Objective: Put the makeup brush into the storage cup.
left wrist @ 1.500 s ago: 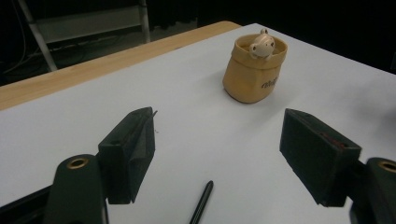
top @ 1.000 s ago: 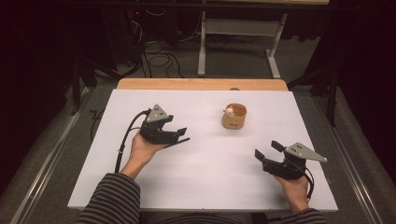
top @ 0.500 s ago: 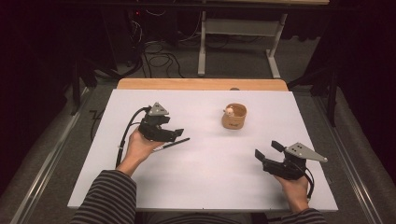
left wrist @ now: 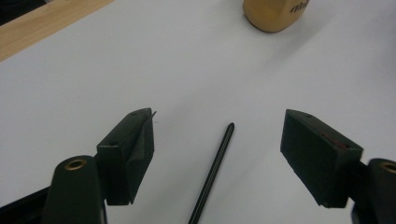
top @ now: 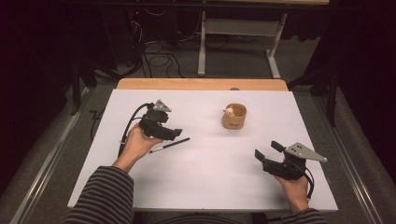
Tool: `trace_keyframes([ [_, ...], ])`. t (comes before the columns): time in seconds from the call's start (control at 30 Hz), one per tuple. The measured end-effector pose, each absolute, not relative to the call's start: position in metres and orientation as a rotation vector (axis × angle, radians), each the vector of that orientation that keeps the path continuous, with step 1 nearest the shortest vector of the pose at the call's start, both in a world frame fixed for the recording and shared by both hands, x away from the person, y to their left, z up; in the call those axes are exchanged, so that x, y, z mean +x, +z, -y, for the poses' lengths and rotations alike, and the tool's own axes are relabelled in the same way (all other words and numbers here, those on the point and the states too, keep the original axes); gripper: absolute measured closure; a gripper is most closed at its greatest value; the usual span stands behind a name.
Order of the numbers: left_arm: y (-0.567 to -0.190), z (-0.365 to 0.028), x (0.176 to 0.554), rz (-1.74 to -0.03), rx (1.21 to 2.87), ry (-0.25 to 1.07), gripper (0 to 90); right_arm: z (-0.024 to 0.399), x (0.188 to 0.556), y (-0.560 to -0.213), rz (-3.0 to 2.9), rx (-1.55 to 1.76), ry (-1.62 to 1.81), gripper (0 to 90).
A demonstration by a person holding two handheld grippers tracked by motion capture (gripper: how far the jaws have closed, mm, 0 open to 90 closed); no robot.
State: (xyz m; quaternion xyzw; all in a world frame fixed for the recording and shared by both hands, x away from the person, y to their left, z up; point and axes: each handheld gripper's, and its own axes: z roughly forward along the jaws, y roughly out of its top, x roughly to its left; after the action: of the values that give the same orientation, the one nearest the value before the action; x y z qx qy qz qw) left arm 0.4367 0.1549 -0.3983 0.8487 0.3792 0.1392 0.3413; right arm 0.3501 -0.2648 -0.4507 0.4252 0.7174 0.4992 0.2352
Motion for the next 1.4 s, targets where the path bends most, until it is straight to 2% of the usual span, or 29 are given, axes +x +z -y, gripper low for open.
trace_keyframes([
  [0.2, -0.399, -0.154, 0.442, -1.02, 2.274, 0.338, 24.5, 0.265, 0.35, -0.451, -1.971, 1.167, 1.366, 25.5],
  [0.53, -0.396, -0.15, 0.448, -1.01, 2.35, 0.294, 29.2, 0.265, 0.35, -0.451, -1.97, 1.168, 1.365, 25.6],
  [0.67, -0.397, -0.148, 0.452, -0.989, 2.434, 0.258, 31.6, 0.265, 0.35, -0.451, -1.971, 1.168, 1.363, 25.6],
  [1.1, -0.404, -0.14, 0.462, -1.049, 2.562, 0.236, 30.6, 0.265, 0.35, -0.451, -1.964, 1.172, 1.356, 25.7],
  [1.4, -0.416, -0.138, 0.468, -1.074, 2.636, 0.189, 33.1, 0.265, 0.35, -0.451, -1.956, 1.189, 1.341, 26.3],
])
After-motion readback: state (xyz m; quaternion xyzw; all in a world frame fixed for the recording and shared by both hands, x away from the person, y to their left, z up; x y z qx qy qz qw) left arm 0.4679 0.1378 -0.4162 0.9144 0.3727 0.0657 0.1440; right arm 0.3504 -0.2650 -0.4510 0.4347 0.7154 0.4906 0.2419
